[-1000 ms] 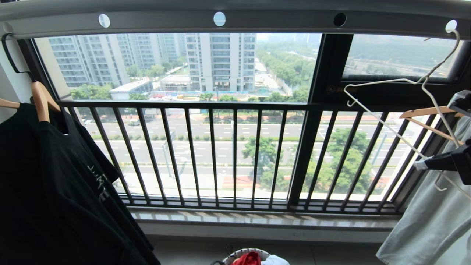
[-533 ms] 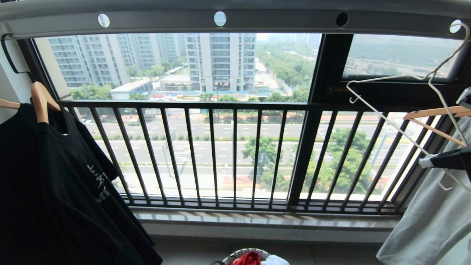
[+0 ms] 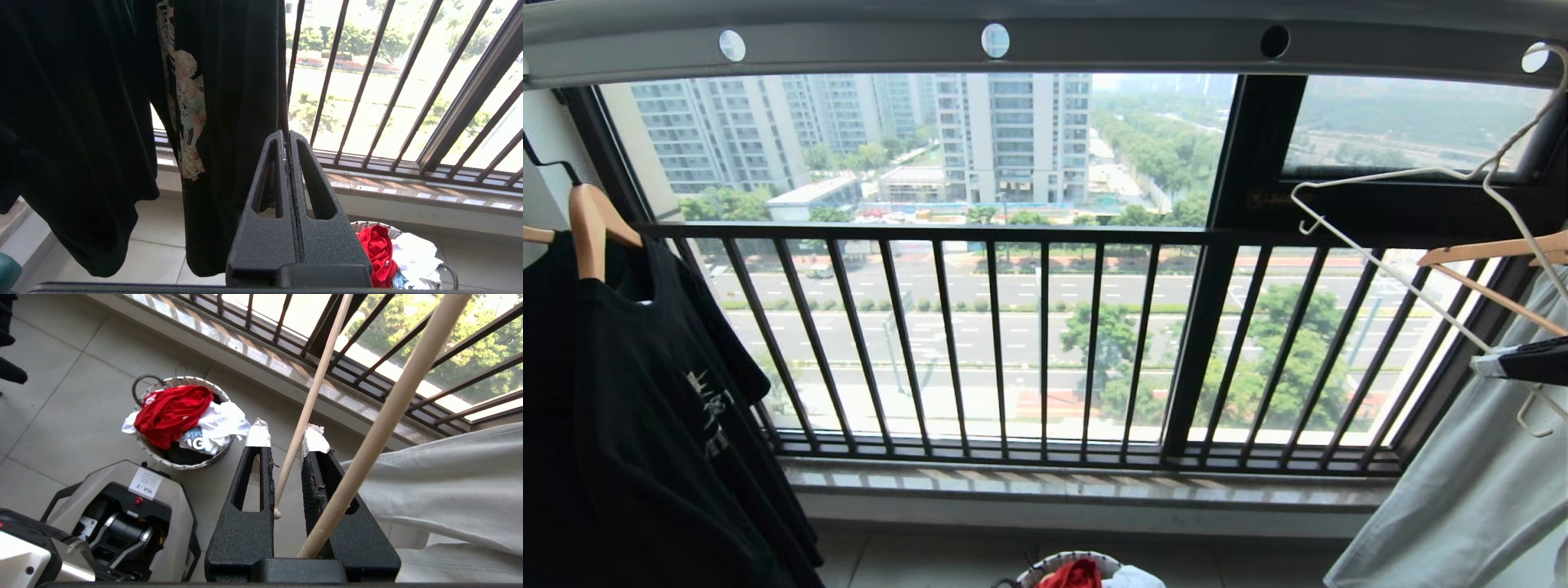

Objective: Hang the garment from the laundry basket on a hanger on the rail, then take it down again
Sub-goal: Pick up the clothes rack on the clothesline

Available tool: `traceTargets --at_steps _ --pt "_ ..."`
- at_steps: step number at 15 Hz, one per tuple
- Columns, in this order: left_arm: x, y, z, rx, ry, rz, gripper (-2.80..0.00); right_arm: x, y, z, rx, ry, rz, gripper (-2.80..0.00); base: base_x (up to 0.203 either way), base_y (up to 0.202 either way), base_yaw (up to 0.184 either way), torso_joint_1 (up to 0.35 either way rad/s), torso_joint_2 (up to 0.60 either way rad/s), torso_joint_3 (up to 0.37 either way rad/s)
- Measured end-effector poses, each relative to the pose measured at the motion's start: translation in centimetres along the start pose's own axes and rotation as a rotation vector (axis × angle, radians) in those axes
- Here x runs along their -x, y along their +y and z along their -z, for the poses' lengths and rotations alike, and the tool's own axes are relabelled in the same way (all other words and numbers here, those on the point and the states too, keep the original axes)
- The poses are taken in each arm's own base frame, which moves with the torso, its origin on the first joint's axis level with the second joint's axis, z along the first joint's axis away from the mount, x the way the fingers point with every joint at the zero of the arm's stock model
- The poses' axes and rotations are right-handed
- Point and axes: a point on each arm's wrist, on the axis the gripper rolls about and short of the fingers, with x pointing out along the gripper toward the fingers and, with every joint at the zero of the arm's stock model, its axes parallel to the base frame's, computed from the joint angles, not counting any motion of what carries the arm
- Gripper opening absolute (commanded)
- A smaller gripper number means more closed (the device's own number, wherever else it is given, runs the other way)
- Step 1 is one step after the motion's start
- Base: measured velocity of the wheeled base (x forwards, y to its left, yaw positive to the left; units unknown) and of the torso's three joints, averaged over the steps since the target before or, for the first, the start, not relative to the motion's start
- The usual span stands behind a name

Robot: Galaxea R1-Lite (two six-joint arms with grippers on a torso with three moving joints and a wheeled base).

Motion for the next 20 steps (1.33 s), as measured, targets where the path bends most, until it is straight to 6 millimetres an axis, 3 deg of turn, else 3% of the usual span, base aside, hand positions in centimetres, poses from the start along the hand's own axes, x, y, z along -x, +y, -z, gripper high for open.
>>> traceTargets --at_steps 9,16,20 --pt "0.0 0.0 0.0 0.0 0.0 0.0 -2.8 2.2 1.7 1.1 0.025 -0.054 0.007 -2.8 0.0 0.0 0.0 0.0 0.0 0.0" --pt "0.0 0.0 0.0 0.0 0.0 -0.001 -2.8 -0.9 0.5 1.4 0.063 -0.127 0.038 -2.8 0.0 0.0 0.0 0.0 0.0 0.0" --pt "0.0 0.0 0.0 0.0 0.0 0.0 -2.8 -0.6 0.9 1.7 0.069 -0.134 0.032 -2.8 0.0 0.0 0.0 0.0 0.0 0.0"
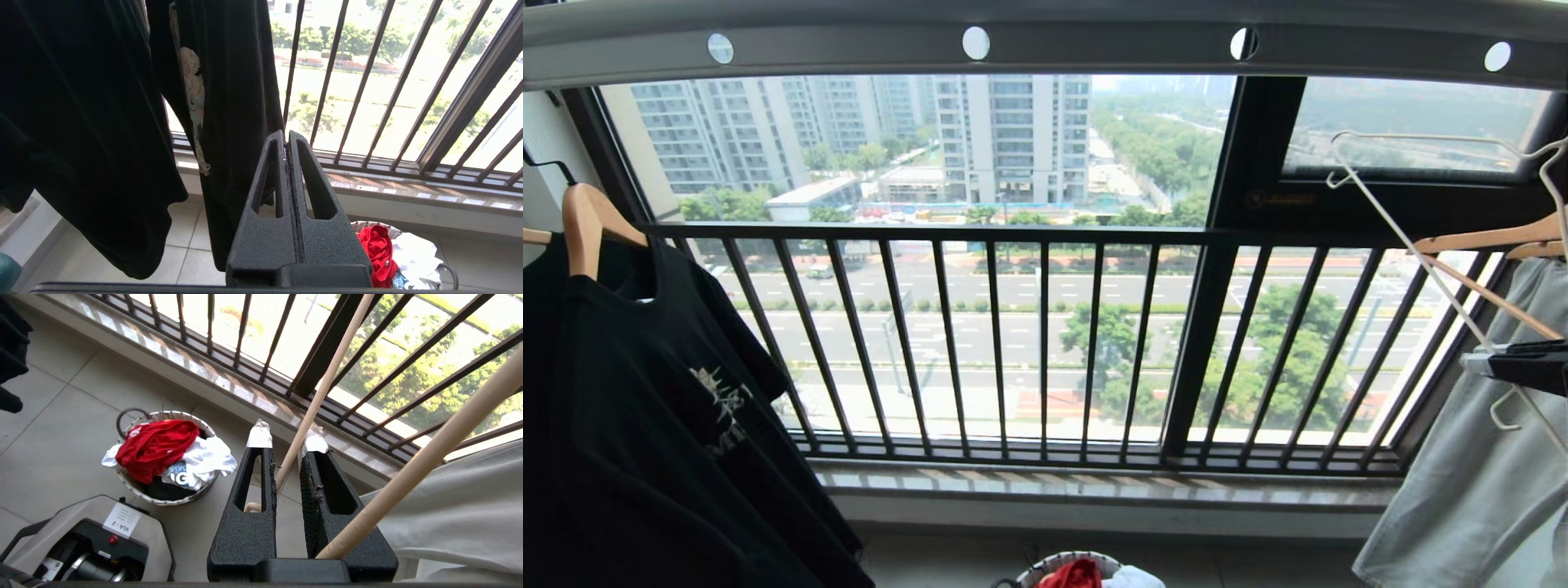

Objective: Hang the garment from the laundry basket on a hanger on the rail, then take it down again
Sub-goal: Pick up the clothes rack on the clothesline

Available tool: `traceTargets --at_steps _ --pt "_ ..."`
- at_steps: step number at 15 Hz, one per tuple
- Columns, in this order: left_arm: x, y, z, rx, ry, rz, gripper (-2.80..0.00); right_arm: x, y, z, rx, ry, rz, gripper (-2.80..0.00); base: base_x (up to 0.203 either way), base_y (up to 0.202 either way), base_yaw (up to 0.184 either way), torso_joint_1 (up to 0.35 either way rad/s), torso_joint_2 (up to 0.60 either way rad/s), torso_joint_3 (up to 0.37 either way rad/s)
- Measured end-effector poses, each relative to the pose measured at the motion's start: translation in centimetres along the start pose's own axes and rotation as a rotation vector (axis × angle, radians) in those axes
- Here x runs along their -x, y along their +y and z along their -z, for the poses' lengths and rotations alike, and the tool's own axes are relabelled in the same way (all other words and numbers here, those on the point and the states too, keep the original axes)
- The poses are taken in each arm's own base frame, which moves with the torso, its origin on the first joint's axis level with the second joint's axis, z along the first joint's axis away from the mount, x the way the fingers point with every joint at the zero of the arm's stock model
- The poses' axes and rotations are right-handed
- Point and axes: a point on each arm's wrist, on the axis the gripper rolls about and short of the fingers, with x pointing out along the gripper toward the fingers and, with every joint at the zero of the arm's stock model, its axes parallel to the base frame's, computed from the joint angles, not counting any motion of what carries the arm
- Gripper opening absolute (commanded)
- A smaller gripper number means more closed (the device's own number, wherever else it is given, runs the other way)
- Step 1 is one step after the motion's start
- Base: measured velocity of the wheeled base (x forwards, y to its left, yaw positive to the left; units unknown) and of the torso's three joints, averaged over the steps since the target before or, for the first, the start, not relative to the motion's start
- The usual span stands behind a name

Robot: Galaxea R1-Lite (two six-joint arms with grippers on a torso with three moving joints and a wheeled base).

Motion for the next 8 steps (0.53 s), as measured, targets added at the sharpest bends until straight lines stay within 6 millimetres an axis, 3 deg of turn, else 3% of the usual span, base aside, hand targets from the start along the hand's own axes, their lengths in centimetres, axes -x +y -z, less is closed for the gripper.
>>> traceTargets --at_steps 5,8 --pt "0.0 0.0 0.0 0.0 0.0 -0.001 -2.8 2.3 2.3 1.4 0.037 -0.046 -0.041 -2.8 0.0 0.0 0.0 0.0 0.0 0.0" --pt "0.0 0.0 0.0 0.0 0.0 0.0 -2.8 3.3 4.2 3.5 0.055 -0.022 -0.098 -2.8 0.0 0.0 0.0 0.0 0.0 0.0"
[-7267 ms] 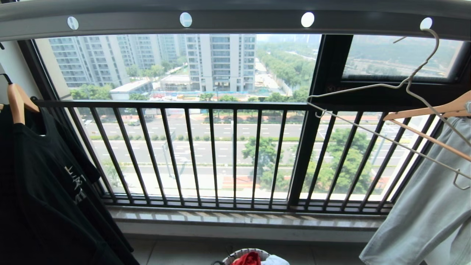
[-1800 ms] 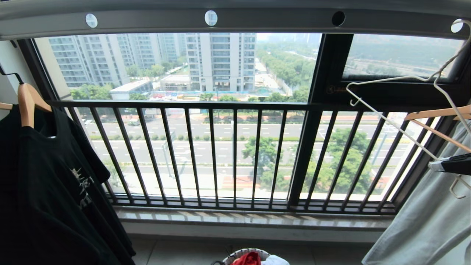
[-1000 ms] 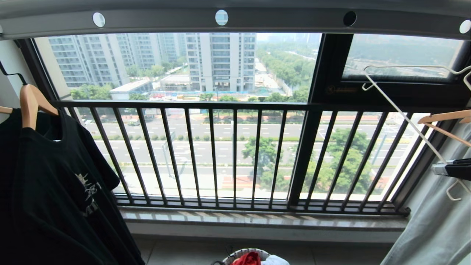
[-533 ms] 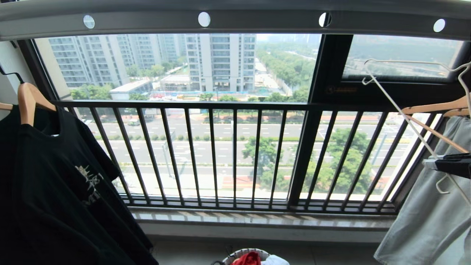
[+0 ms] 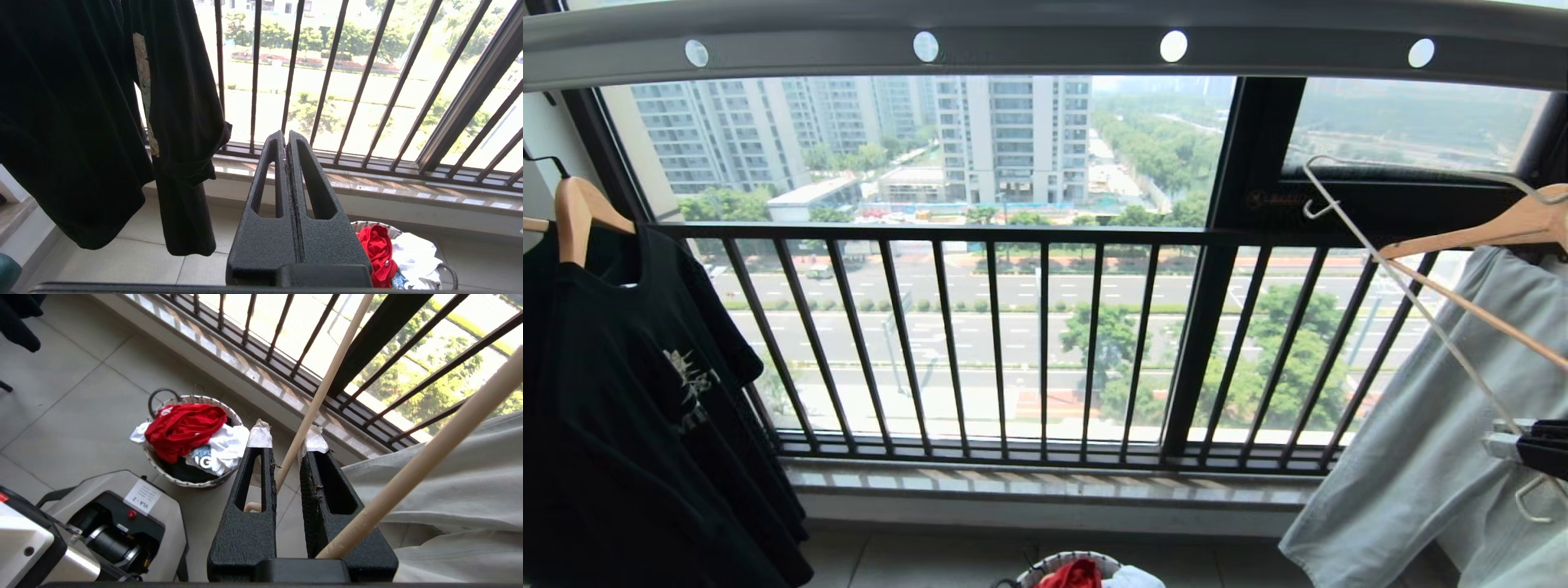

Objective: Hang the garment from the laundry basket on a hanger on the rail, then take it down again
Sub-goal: Pick up the clothes rack on the clothesline

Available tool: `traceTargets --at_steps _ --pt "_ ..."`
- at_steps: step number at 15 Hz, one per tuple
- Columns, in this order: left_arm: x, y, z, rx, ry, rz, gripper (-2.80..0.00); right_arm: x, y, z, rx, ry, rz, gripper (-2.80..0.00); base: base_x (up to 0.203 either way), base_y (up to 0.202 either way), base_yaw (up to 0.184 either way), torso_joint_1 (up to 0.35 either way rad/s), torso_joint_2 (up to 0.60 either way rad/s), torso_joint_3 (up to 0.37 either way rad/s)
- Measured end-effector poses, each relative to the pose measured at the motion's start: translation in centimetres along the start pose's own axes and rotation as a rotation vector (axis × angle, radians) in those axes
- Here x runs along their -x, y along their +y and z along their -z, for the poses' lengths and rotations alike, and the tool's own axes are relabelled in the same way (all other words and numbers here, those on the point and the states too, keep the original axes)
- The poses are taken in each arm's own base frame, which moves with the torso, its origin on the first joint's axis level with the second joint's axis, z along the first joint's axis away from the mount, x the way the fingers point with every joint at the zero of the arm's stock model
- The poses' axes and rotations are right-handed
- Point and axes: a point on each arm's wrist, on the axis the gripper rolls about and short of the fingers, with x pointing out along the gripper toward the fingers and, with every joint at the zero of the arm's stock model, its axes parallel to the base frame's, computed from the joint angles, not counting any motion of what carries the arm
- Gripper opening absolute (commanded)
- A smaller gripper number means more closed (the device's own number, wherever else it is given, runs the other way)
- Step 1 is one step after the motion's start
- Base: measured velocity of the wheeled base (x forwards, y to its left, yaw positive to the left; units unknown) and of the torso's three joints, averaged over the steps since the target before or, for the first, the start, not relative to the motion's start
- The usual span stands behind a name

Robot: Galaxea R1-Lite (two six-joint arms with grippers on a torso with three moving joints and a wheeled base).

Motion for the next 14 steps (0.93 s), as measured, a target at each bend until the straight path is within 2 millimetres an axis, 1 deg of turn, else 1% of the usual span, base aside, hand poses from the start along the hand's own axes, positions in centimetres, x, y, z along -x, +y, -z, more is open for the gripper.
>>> traceTargets --at_steps 3,7,10,14 --pt "0.0 0.0 0.0 0.0 0.0 0.0 -2.8 0.4 1.4 1.6 0.006 -0.025 -0.111 -2.8 0.0 0.0 0.0 0.0 0.0 0.0" --pt "0.0 0.0 0.0 0.0 0.0 0.0 -2.8 -0.3 2.0 3.0 -0.021 -0.026 -0.223 -2.8 0.0 0.0 0.0 0.0 0.0 0.0" --pt "0.0 0.0 0.0 0.0 0.0 0.0 -2.8 -1.3 2.1 3.0 -0.033 -0.037 -0.323 -2.8 0.0 0.0 0.0 0.0 0.0 0.0" --pt "0.0 0.0 0.0 0.0 0.0 -0.001 -2.8 -3.7 1.7 3.8 -0.065 -0.004 -0.439 -2.8 0.0 0.0 0.0 0.0 0.0 0.0"
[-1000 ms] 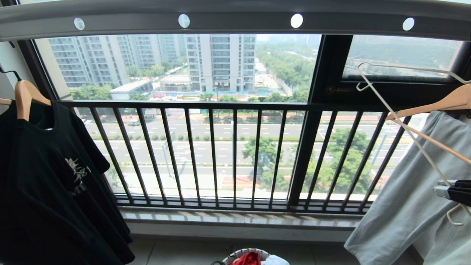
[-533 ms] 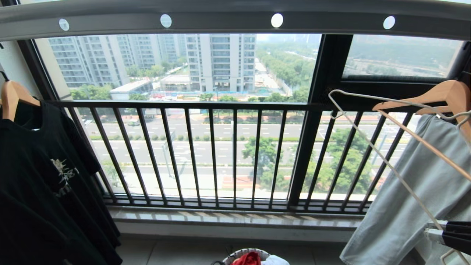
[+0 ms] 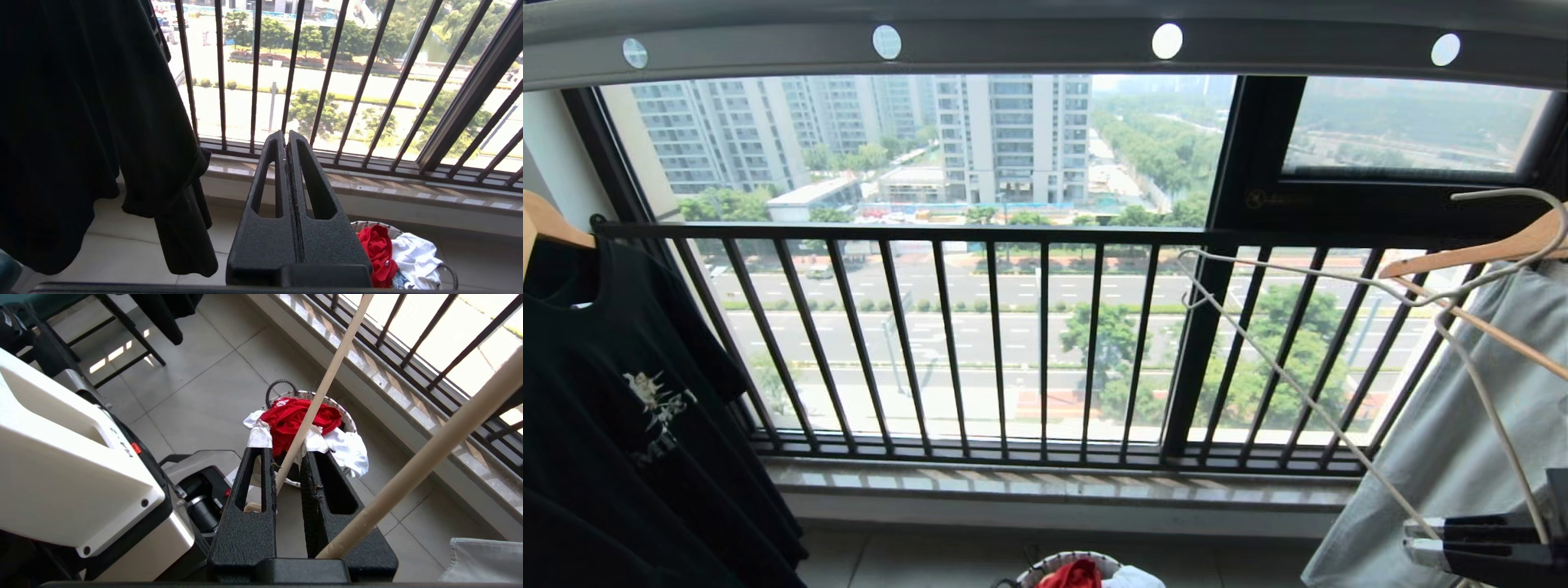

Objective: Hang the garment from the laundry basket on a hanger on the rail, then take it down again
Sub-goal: Pick up the clothes rack on the clothesline

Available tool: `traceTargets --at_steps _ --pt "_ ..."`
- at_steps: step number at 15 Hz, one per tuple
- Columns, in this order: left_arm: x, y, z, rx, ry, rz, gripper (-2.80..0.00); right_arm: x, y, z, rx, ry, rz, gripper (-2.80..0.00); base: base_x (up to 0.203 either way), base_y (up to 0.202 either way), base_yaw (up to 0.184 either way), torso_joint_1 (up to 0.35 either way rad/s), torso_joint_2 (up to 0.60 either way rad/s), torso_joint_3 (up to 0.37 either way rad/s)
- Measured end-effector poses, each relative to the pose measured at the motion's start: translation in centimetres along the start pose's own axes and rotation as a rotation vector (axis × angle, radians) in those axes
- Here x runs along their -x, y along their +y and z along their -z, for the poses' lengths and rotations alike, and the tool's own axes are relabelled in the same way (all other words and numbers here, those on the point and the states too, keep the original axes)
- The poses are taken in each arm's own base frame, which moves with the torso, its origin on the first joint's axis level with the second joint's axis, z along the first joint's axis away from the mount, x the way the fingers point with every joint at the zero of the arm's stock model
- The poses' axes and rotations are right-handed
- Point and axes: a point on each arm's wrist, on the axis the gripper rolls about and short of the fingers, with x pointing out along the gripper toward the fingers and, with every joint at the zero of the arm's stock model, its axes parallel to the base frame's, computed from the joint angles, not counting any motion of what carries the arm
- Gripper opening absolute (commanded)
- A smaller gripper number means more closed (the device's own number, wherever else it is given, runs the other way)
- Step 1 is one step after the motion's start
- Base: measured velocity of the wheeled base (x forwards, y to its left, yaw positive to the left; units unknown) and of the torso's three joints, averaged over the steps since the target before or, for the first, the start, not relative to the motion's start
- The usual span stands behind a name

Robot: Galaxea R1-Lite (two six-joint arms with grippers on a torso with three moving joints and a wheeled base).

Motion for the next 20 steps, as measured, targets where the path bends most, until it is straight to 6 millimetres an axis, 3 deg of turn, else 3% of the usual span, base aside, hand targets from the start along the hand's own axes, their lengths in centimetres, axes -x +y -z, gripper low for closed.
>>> traceTargets --at_steps 10,14,20 --pt "0.0 0.0 0.0 0.0 -0.001 0.0 -2.8 -5.5 -4.0 0.6 0.051 -0.011 -0.101 -2.8 0.0 0.0 0.0 -0.094 0.2 0.103" --pt "0.0 0.0 0.0 0.0 -0.001 0.001 -2.8 -6.5 -4.9 -1.0 0.131 -0.069 -0.098 -2.8 0.0 0.0 0.0 -0.141 0.31 0.162" --pt "0.0 0.0 0.0 0.0 0.0 0.0 -2.8 -8.0 -5.5 -0.8 0.113 -0.037 -0.135 -2.8 0.0 0.0 0.0 -0.141 0.31 0.163"
